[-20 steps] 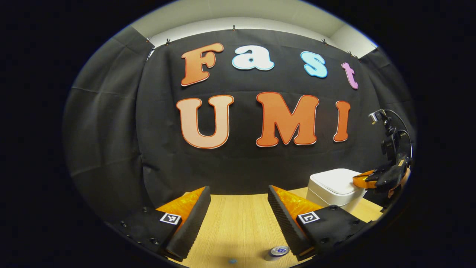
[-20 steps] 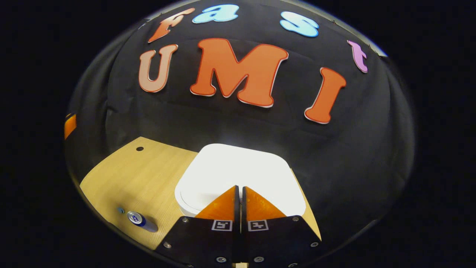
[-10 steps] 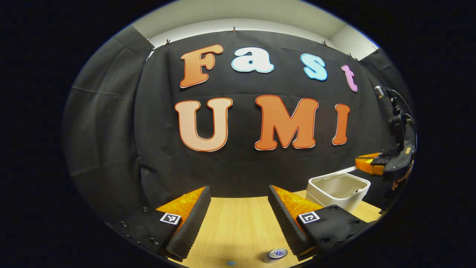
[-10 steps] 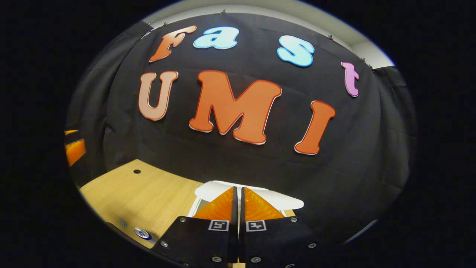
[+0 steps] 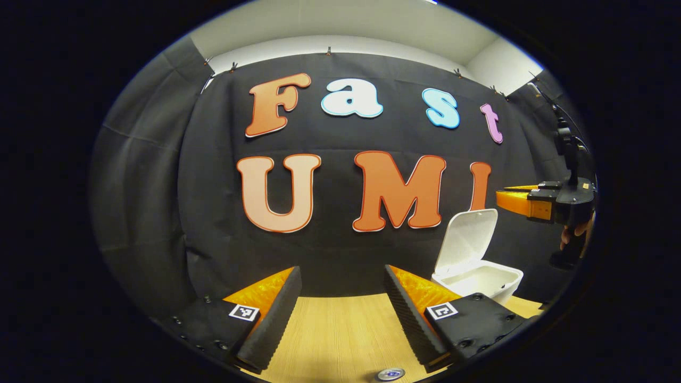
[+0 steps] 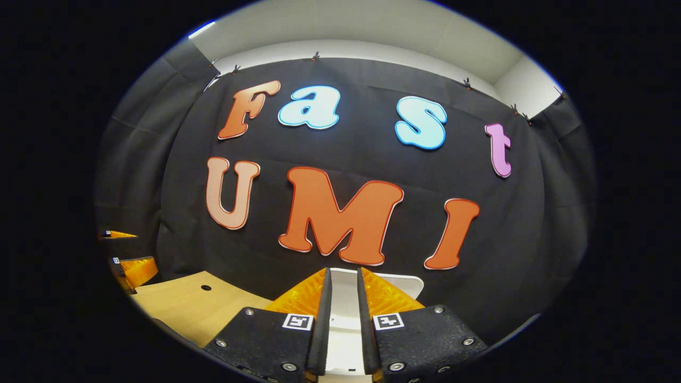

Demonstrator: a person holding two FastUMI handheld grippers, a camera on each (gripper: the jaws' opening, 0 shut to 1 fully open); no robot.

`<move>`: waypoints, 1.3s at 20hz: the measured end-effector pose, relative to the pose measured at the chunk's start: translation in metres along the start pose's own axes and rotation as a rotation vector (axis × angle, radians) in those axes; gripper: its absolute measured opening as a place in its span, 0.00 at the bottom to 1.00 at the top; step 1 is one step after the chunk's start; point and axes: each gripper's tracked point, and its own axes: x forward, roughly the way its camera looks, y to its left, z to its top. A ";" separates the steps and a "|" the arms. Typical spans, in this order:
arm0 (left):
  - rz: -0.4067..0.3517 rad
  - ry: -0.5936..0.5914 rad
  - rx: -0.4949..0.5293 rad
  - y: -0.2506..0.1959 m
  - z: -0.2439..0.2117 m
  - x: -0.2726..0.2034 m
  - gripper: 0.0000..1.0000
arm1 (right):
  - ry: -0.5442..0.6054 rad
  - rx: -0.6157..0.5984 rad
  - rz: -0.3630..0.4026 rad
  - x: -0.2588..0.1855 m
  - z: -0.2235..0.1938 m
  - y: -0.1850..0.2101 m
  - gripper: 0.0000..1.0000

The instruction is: Press the lid of the desktop garbage bin to open it, pick up the crumpled paper on the desktop and throw it into the bin, then pick up the pop can on the desktop and drop it into the bin, and finally close the garbage bin lid.

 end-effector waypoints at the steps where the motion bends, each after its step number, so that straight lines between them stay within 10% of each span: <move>1: 0.005 -0.025 0.001 0.002 0.011 0.002 0.96 | -0.020 0.009 0.001 -0.001 0.007 0.002 0.30; 8: -0.006 -0.016 0.021 0.000 0.012 0.001 0.98 | 0.018 0.075 0.090 -0.022 -0.010 0.036 0.51; 12: -0.004 -0.011 0.045 0.004 0.010 -0.009 1.00 | 0.039 0.114 0.124 -0.039 -0.026 0.048 0.92; 26: 0.024 0.104 0.050 0.033 -0.045 -0.016 0.99 | 0.145 0.163 0.243 -0.049 -0.088 0.102 0.99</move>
